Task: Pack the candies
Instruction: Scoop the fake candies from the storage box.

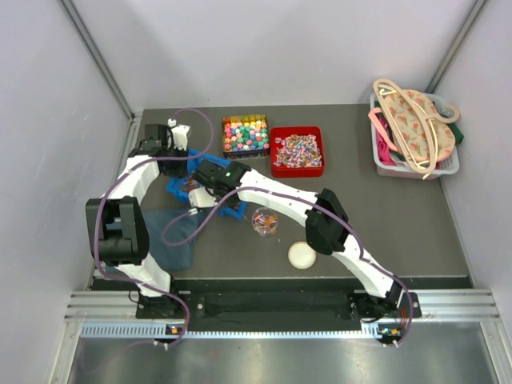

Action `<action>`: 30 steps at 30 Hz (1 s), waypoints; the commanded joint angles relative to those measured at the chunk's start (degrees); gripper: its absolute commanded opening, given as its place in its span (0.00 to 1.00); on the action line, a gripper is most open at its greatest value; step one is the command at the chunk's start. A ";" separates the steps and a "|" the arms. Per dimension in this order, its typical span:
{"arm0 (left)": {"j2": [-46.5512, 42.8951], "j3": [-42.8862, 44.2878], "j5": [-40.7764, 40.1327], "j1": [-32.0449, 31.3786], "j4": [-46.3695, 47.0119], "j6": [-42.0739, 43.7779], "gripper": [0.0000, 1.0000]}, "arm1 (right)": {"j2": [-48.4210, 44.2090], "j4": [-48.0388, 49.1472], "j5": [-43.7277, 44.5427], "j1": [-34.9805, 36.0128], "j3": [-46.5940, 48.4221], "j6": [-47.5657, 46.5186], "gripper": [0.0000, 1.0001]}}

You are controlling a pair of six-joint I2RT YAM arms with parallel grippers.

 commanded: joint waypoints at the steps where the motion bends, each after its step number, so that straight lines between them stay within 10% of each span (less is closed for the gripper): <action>1: -5.35 1.16 6.06 -0.33 6.65 -4.14 0.00 | 2.32 5.03 -10.24 0.67 2.25 4.57 0.00; 30: -5.62 0.63 6.50 -0.33 6.91 -3.97 0.00 | 3.29 22.44 -25.80 -0.83 0.22 24.27 0.00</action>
